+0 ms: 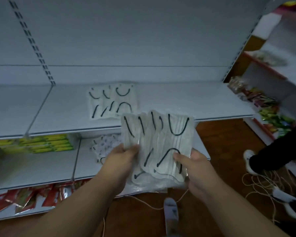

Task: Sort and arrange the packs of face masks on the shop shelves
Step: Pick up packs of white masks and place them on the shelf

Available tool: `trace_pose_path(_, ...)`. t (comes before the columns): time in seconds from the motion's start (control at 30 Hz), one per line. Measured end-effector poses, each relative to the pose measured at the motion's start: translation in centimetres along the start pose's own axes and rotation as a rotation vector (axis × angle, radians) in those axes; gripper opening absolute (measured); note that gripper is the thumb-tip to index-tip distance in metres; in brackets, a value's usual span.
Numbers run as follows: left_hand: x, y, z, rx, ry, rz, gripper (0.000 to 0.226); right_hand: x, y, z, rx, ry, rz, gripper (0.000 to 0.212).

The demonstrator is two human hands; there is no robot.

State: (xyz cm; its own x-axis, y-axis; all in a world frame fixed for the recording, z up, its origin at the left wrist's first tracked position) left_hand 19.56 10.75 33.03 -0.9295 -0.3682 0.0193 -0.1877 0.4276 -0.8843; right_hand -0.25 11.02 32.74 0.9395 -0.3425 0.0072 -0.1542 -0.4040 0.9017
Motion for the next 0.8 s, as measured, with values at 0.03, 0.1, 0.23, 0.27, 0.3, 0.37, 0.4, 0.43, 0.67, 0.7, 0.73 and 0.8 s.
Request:
trace_pose_path(0.03, 2.1, -0.5, 0.6, 0.010, 0.017, 0.014, 0.015, -1.0, 1.0, 1.4, 0.016, 0.019, -0.008, 0.022)
trace_pose_path(0.1, 6.3, -1.5, 1.6, 0.036, 0.021, 0.046, 0.013, -2.8, 2.9, 4.7, 0.045, 0.072, -0.051, 0.021)
trace_pose_path(0.23, 13.5, -3.5, 3.2, 0.036, -0.007, 0.081, 0.015, -6.1, 6.1, 11.7, 0.082, 0.059, -0.115, 0.015)
trace_pose_path(0.27, 15.0, -4.0, 3.6, 0.034, 0.002, 0.083, 0.017, -6.7, 6.9, 13.3, 0.074, 0.069, -0.128, 0.015)
trace_pose_path(0.3, 16.5, -4.5, 4.3, 0.052, -0.003, 0.098, 0.017, -7.3, 7.7, 14.8, 0.065, 0.080, -0.131, 0.015)
trace_pose_path(0.37, 19.4, -5.4, 6.1, 0.165, -0.074, 0.166, 0.015, -8.3, 9.4, 18.1, 0.013, 0.065, -0.142, 0.011)
trace_pose_path(0.4, 20.7, -6.0, 7.1, 0.235, -0.113, 0.236, 0.017, -8.7, 10.4, 19.6, -0.030, 0.038, -0.166, 0.008)
trace_pose_path(0.43, 22.2, -6.8, 7.9, 0.295, -0.143, 0.314, 0.018, -9.1, 11.4, 21.3, -0.083, 0.000, -0.202, 0.012)
trace_pose_path(0.67, 28.7, -10.3, 14.6, 0.402, -0.268, 0.621, 0.024, -8.0, 16.0, 30.9, -0.533, -0.002, -0.597, 0.022)
trace_pose_path(0.7, 29.1, -10.0, 15.5, 0.387, -0.283, 0.653, 0.028, -7.6, 16.0, 31.9, -0.585, -0.019, -0.670, 0.019)
trace_pose_path(0.73, 29.3, -9.8, 16.3, 0.375, -0.295, 0.683, 0.032, -7.3, 16.0, 32.6, -0.632, -0.041, -0.748, 0.018)
trace_pose_path(0.8, 29.9, -9.2, 17.6, 0.370, -0.320, 0.756, 0.034, -6.9, 15.5, 33.8, -0.702, -0.075, -0.956, 0.019)
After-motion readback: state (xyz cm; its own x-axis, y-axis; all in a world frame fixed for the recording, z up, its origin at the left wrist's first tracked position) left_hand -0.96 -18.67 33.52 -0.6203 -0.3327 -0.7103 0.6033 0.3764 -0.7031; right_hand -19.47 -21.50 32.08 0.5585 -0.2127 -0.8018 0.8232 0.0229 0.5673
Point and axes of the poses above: each hand's wrist, its own z-axis towards the middle knuckle, its own x-axis out of the palm, y = z × x, the point moved 1 cm from there along z, towards the middle knuckle, and after that the axes turned 13 degrees about -y, right-handed, at the moved point
